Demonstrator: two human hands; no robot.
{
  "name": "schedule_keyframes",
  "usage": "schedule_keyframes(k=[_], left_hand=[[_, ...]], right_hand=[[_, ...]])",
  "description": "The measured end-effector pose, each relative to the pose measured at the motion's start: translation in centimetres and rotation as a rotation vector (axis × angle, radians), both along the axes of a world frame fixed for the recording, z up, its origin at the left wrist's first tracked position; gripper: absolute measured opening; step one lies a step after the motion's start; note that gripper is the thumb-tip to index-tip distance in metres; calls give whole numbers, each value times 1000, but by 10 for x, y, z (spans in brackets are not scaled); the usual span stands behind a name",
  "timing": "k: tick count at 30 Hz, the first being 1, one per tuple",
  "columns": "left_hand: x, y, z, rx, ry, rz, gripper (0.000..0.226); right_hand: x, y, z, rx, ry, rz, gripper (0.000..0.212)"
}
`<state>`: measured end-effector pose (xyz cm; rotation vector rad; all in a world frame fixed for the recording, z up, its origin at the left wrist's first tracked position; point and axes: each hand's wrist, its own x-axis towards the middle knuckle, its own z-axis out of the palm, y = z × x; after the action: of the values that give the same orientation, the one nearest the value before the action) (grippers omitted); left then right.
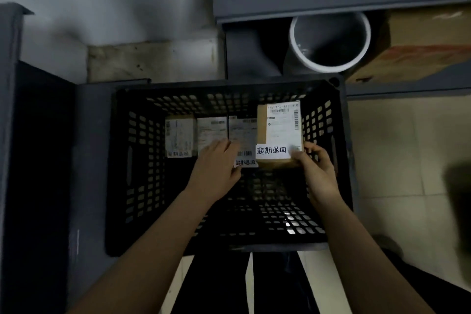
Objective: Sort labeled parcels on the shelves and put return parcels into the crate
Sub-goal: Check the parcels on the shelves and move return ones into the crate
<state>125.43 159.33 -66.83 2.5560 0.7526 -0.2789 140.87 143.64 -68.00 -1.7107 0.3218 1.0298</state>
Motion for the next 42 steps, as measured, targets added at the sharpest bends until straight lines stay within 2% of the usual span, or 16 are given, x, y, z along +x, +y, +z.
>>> schedule_keyframes(k=[7, 14, 19, 24, 32, 37, 42], left_hand=[[32, -23, -90, -166, 79, 8, 75], [41, -35, -142, -258, 76, 12, 85], [49, -36, -151, -324, 133, 10, 88], [54, -31, -159, -296, 148, -6, 85], [50, -18, -116, -114, 144, -28, 65], [42, -11, -54, -36, 29, -15, 46], [31, -2, 39, 72, -68, -46, 38]], right_hand=[[19, 4, -80, -62, 61, -41, 39], [22, 16, -134, -55, 73, -56, 38], [32, 19, -151, -89, 27, 98, 45], [36, 19, -153, -171, -114, 261, 44], [30, 22, -110, -306, -338, 476, 48], [23, 20, -45, -353, -668, 808, 44], [15, 28, 47, -338, -940, 1056, 38]])
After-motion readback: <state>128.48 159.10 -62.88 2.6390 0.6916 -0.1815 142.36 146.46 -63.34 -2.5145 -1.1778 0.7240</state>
